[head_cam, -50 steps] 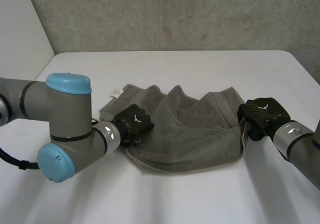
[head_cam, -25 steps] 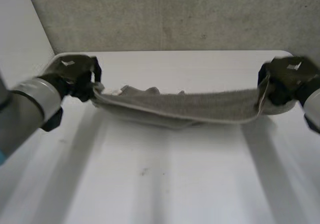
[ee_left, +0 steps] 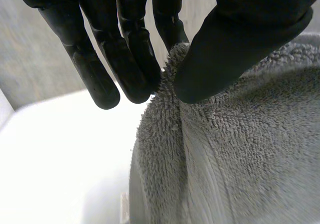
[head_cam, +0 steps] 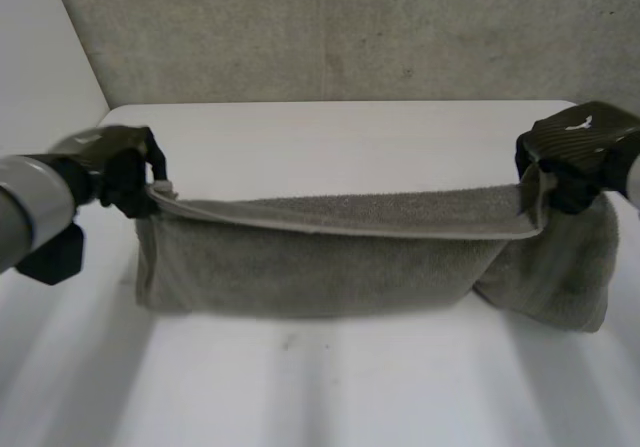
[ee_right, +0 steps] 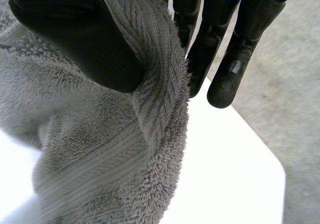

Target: Fold the towel.

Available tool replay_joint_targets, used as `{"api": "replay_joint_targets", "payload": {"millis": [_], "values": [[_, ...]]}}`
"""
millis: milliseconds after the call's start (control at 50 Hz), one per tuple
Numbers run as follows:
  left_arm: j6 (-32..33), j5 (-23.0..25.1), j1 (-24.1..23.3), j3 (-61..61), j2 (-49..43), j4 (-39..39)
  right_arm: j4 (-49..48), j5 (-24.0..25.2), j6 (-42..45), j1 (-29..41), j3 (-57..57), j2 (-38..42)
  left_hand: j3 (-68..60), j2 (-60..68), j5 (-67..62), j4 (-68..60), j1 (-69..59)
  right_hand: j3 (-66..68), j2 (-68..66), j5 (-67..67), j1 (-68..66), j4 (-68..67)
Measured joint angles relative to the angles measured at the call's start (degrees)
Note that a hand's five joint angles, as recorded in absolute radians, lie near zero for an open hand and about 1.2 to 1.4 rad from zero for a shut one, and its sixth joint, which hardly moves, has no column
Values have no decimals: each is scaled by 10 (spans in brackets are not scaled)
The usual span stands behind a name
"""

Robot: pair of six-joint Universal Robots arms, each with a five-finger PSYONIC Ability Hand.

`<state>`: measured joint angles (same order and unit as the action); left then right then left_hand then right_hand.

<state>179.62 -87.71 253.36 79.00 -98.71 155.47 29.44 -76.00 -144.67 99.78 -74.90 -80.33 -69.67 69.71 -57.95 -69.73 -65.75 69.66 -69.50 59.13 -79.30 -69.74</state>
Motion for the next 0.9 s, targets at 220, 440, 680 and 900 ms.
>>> {"api": "replay_joint_targets", "payload": {"millis": [220, 440, 680, 900], "values": [[-9, -10, -8, -282, -169, 63, -267, -22, -146, 22, 85, 81, 0, 0, 0, 0, 0, 0, 0, 0, 0, 0], [-67, -59, -8, -378, -153, 125, -454, -35, -241, 19, 72, 41, 0, 0, 0, 0, 0, 0, 0, 0, 0, 0], [-88, -54, -8, -10, -123, 147, -198, 12, -124, 6, -15, 148, 0, 1, -4, 0, 0, 0, 0, 0, 0, 0], [-77, -55, -5, 108, -145, 219, -233, 14, -75, -7, -80, 199, 0, 1, -4, 0, 0, -240, 239, -223, 258, 240]]}}
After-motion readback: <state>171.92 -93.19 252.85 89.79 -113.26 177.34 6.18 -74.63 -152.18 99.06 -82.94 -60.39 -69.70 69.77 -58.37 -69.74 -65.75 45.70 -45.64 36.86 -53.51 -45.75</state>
